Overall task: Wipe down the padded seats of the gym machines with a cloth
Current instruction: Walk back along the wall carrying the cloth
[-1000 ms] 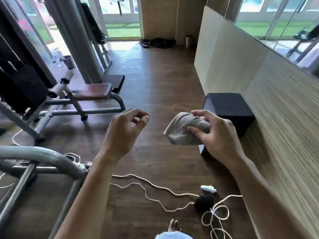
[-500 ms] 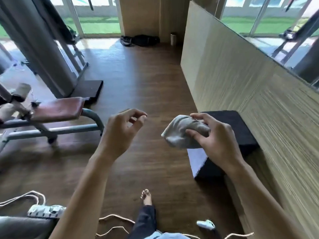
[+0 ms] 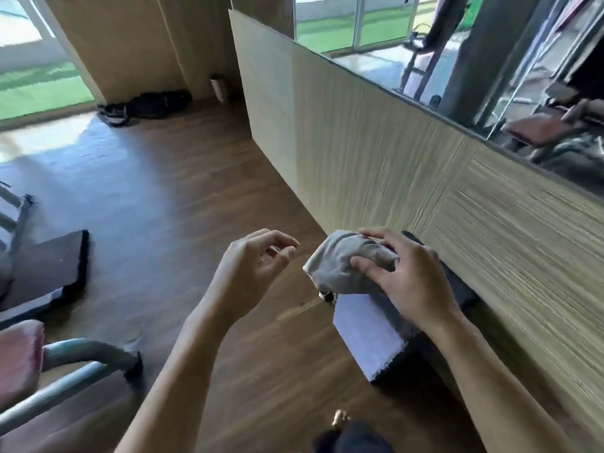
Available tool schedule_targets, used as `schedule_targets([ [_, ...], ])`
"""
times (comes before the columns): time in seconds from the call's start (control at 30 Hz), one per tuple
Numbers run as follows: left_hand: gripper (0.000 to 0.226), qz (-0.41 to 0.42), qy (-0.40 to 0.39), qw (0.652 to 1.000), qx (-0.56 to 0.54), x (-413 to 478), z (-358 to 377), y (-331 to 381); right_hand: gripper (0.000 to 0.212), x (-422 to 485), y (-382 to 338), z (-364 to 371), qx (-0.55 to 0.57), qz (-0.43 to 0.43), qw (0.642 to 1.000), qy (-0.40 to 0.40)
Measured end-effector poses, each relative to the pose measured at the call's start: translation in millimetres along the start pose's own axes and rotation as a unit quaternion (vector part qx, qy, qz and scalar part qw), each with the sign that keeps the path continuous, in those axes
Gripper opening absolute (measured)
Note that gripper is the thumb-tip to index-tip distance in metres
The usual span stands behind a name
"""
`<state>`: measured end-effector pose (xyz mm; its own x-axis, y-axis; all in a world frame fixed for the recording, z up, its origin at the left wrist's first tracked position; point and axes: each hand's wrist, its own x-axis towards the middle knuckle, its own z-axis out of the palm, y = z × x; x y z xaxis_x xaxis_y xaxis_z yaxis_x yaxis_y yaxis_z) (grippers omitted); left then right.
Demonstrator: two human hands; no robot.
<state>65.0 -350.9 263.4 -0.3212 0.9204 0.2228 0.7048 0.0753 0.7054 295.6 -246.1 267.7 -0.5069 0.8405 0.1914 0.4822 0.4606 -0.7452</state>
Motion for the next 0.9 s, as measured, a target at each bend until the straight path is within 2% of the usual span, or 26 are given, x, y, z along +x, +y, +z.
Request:
schedule_targets([
  [0.07, 0.014, 0.039, -0.053, 0.997, -0.031, 37, 13, -5, 0.042, 24, 12, 1, -0.004, 0.02, 1.0, 0.02],
  [0.13, 0.036, 0.068, -0.142, 0.984, -0.088, 72, 28, -7, 0.041, 50, 25, 0, 0.0, 0.037, 0.999, 0.036],
  [0.2, 0.054, 0.114, -0.206, 0.969, -0.074, 108, 46, -10, 0.039, 76, 41, -1, 0.024, 0.063, 0.997, 0.049],
  [0.27, 0.057, 0.143, -0.229, 0.961, -0.056, 145, 66, -13, 0.035, 99, 56, -6, 0.056, 0.092, 0.993, 0.054],
  [0.33, 0.047, 0.164, -0.228, 0.958, -0.052, 179, 83, -13, 0.034, 119, 71, -14, 0.064, 0.109, 0.99, 0.068],
  [0.47, 0.004, 0.173, -0.217, 0.956, -0.091, 239, 107, -4, 0.034, 150, 94, -33, 0.059, 0.142, 0.987, 0.055],
  [0.53, 0.007, 0.154, -0.213, 0.958, -0.119, 262, 116, 4, 0.037, 157, 99, -43, 0.069, 0.157, 0.985, 0.025],
  [0.6, 0.012, 0.146, -0.208, 0.956, -0.147, 285, 126, 15, 0.048, 163, 100, -52, 0.072, 0.173, 0.982, -0.024],
  [0.67, 0.013, 0.155, -0.24, 0.945, -0.158, 306, 139, 24, 0.057, 170, 103, -55, 0.036, 0.177, 0.983, -0.032],
  [0.73, 0.015, 0.179, -0.284, 0.928, -0.163, 320, 151, 30, 0.047, 174, 106, -51, -0.024, 0.175, 0.984, 0.023],
  [0.8, 0.017, 0.198, -0.299, 0.918, -0.171, 332, 160, 32, 0.025, 181, 105, -44, -0.046, 0.179, 0.978, 0.094],
  [0.83, 0.018, 0.207, -0.296, 0.915, -0.179, 339, 162, 31, 0.022, 184, 102, -40, -0.027, 0.182, 0.975, 0.12],
  [0.9, 0.016, 0.221, -0.29, 0.909, -0.201, 354, 160, 28, 0.03, 194, 94, -31, 0.024, 0.186, 0.972, 0.139],
])
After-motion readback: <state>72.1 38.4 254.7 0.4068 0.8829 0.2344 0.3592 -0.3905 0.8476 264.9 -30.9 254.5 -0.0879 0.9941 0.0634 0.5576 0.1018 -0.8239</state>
